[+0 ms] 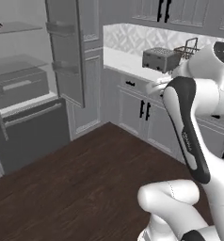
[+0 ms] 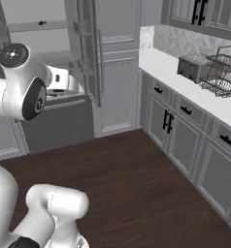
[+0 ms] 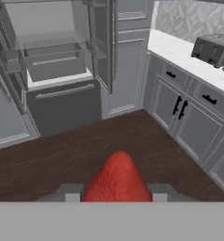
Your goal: Take the strawberry from the fridge and place it on top of the pancake, located on the dining counter.
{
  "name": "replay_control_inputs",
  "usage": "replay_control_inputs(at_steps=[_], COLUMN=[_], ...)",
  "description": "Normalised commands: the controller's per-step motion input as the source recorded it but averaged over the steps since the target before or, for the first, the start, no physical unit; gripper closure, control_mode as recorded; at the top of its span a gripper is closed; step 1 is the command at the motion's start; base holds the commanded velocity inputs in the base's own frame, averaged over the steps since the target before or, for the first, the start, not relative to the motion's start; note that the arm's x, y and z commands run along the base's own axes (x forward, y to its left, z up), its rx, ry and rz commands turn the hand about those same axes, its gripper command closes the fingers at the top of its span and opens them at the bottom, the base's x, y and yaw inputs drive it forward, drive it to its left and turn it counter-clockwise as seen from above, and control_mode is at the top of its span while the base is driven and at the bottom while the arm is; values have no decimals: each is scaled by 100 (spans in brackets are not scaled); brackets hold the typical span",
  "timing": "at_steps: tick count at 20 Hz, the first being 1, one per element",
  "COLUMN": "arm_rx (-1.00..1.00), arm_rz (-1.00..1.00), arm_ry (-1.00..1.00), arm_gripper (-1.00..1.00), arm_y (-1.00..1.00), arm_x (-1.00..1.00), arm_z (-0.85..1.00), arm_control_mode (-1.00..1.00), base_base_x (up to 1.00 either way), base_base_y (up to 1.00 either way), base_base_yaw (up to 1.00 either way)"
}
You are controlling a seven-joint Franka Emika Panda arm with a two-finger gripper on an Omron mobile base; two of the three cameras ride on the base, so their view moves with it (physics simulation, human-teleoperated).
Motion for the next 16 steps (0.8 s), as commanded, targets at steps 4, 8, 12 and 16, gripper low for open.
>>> replay_control_inputs(at_steps=[4, 8, 12, 16], arm_rx=[0, 0, 0, 0], arm_rz=[0, 0, 0, 0], arm_ry=[0, 0, 0, 0], arm_gripper=[100, 100, 100, 100], arm_y=[0, 0, 0, 0], arm_x=[0, 0, 0, 0], arm_z=[0, 0, 0, 0], arm_control_mode=[100, 100, 100, 100], base_base_x=[-100, -100, -100, -100], base_base_y=[-100, -100, -79, -41], base_base_yaw=[33, 37, 46, 54])
